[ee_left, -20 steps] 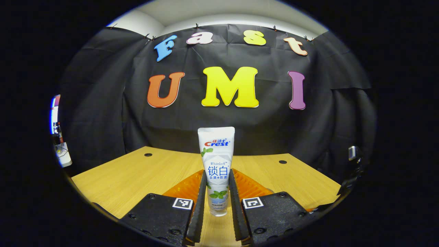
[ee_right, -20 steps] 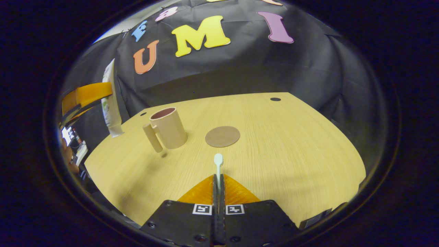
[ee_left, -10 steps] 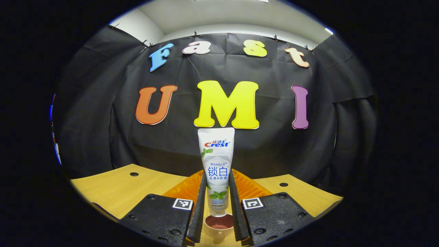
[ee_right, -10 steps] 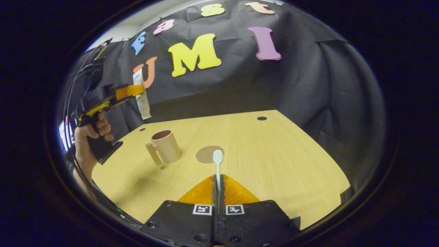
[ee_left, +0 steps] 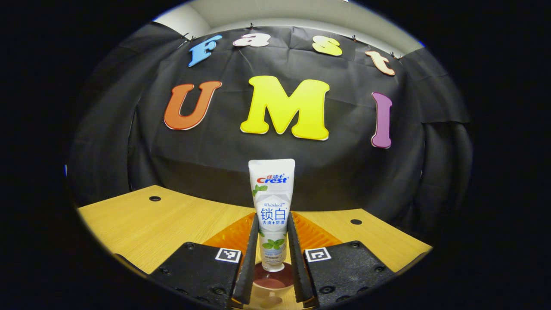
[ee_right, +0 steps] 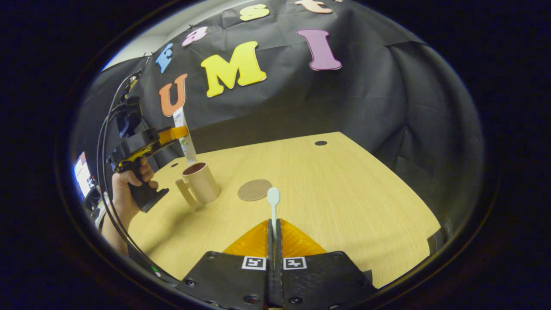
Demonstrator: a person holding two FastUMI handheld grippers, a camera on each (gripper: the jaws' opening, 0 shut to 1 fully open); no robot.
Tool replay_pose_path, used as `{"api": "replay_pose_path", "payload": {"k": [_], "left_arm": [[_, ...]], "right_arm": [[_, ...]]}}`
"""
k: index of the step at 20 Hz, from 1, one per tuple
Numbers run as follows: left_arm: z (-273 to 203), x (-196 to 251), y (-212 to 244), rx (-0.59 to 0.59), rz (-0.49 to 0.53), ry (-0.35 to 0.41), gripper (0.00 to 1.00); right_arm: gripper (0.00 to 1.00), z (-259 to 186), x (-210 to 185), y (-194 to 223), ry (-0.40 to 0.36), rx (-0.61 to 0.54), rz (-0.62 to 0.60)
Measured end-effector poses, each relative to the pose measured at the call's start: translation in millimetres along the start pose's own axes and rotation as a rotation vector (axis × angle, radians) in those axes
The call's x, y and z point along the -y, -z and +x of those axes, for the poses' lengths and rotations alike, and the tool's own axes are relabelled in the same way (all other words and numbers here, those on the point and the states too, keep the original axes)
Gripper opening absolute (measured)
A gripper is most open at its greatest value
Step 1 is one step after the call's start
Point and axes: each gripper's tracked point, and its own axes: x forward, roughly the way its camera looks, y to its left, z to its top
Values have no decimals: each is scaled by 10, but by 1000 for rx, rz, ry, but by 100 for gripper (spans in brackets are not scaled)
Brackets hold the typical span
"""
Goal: Put the toothbrush and toothpaste on the desktop into the cup, then pick up the cup and place it on the coaster on the desktop.
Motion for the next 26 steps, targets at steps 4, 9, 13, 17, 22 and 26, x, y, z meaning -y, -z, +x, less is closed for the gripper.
{"api": "replay_pose_path", "payload": {"k": [4, 9, 13, 17, 22, 26], "left_arm": [[7, -51, 109, -21, 3, -13, 42], [-3, -88, 319, -81, 21, -21, 44], [-31, -79, 294, -74, 21, -21, 48], [-87, -88, 181, -52, 52, -24, 54], [-356, -269, -74, 29, 44, -70, 100], [-665, -459, -196, 56, 56, -99, 100]], "right_arm": [[0, -21, -16, -20, -4, 15, -5], [0, -18, -45, -11, -12, 16, -10], [0, -19, -87, 3, -17, 21, -23], [0, 21, -181, -48, -36, 30, -34], [0, 117, -466, -349, -87, 100, -80], [0, 303, -939, -769, -165, 204, -161]]}}
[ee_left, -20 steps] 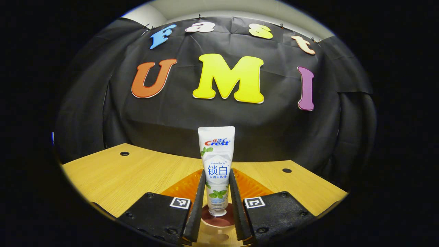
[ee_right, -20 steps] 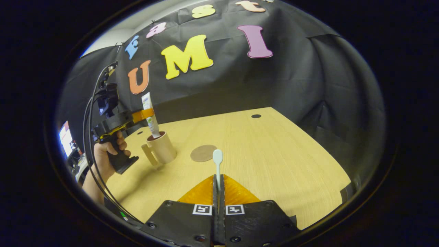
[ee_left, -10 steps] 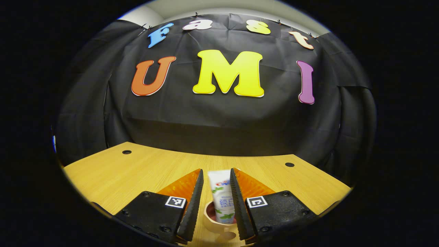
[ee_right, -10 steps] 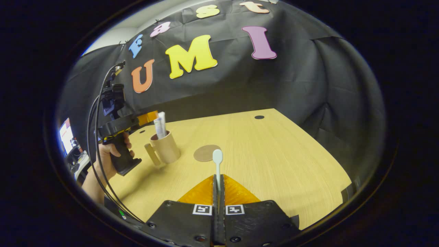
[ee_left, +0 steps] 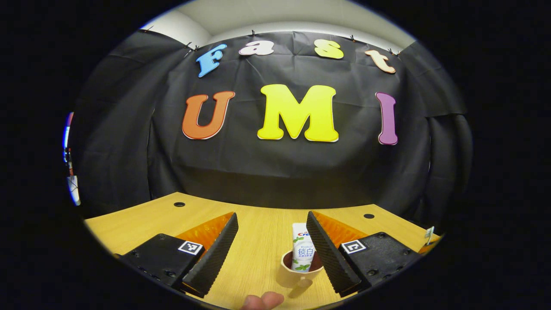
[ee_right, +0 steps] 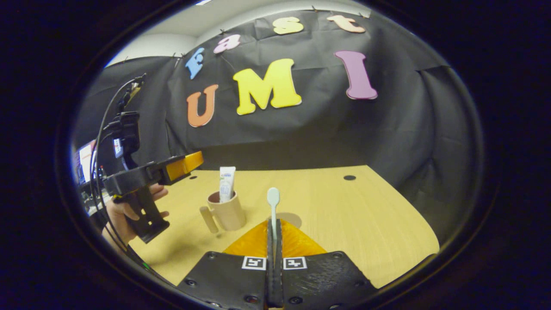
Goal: Put the toothbrush and toothpaste on the desktop into the cup, then pick up the cup and place it on the coaster on the desktop.
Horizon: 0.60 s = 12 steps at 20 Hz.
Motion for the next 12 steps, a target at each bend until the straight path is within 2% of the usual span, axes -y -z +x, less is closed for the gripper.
{"api": "replay_pose_path", "payload": {"k": [4, 7, 9, 12], "left_arm": [[-343, -248, -48, 17, 23, -39, 100], [-583, -411, 23, 11, 21, -53, 100], [-700, -535, 71, 16, 19, -67, 100], [-745, -697, 284, -22, 27, -75, 100]], "right_arm": [[0, 413, -512, -631, -99, 166, -55], [0, 735, -893, -870, -185, 228, -33], [0, 959, -1020, -997, -211, 257, -15], [0, 1263, -1147, -1034, -194, 296, -41]]}}
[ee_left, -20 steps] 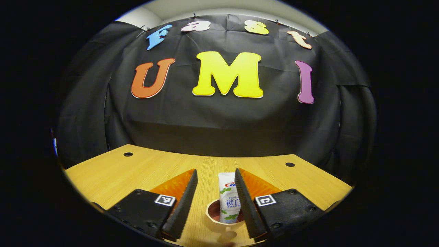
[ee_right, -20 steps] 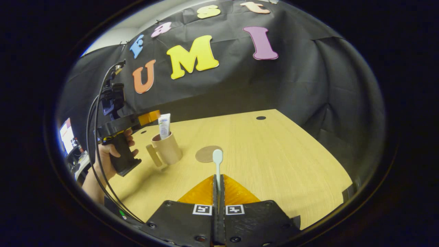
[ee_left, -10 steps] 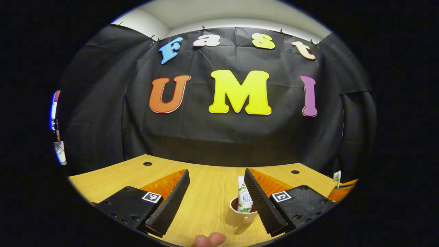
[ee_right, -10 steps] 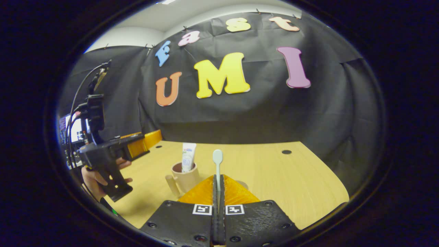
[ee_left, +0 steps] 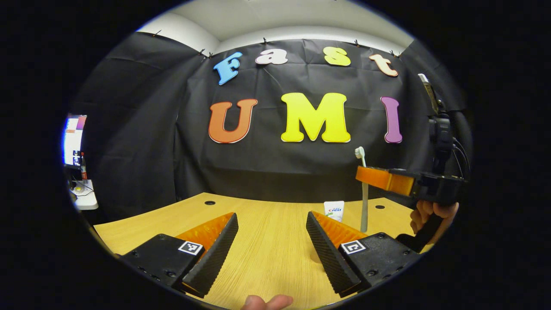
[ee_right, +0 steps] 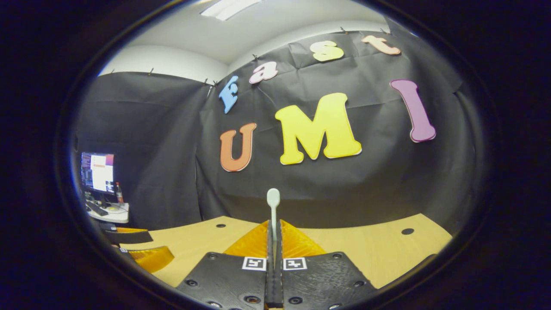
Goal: Put the toothbrush and toothpaste on the desktop into the cup, then pick up the cup and place it on the coaster on the desktop.
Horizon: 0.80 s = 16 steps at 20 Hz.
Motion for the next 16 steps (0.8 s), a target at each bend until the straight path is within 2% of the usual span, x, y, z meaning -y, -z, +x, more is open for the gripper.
{"api": "replay_pose_path", "payload": {"k": [6, 14, 16], "left_arm": [[13, -217, 227, -46, -48, -11, 100], [12, -279, 212, -42, -53, -30, 100], [4, -269, 186, -38, -52, -35, 100]], "right_arm": [[0, 258, -81, 203, 23, -15, -10], [2, 175, -145, 303, -3, -27, 10], [52, 42, -91, 355, 13, -18, -7]]}}
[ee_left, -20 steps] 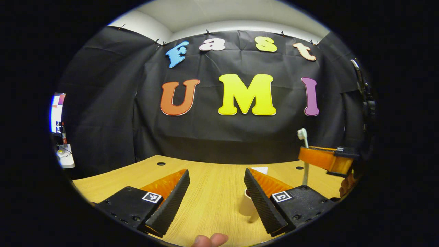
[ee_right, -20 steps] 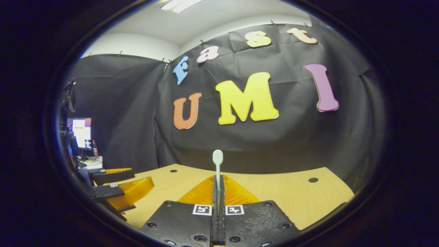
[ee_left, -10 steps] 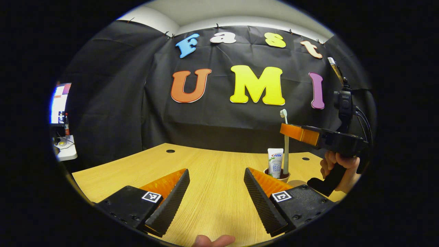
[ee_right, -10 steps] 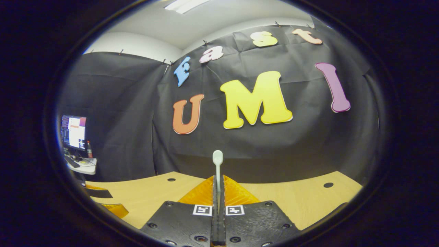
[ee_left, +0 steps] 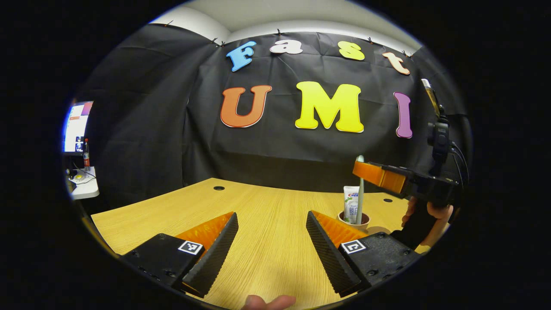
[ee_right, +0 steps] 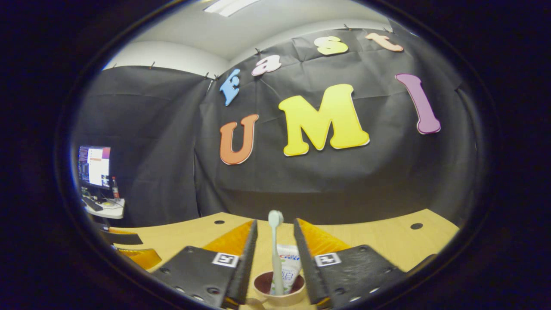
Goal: Put the toothbrush and toothpaste on the desktop into the cup, then pick up the cup and place it on the coaster on the desktop.
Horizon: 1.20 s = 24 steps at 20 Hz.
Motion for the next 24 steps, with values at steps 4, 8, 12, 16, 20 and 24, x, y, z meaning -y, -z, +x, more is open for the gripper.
{"api": "replay_pose_path", "payload": {"k": [4, 8, 12, 16, 20, 24], "left_arm": [[-25, 94, -96, 10, -3, 1, 100], [-54, 225, -285, 46, -1, 18, 100], [-22, 378, -548, 47, 18, 52, 100], [151, 538, -1124, 59, -6, 118, 100], [452, 891, -1382, -88, 32, 225, 97], [524, 1115, -877, -550, 167, 311, 98]], "right_arm": [[89, -294, 171, -84, 52, 47, -39], [93, -625, 355, -245, 82, 80, -83], [94, -1046, 604, -327, 112, 80, -107], [95, -1578, 1077, -374, 178, 64, -122], [96, -2152, 1568, -354, 248, 29, -124], [96, -2724, 1946, -229, 309, 1, -95]]}}
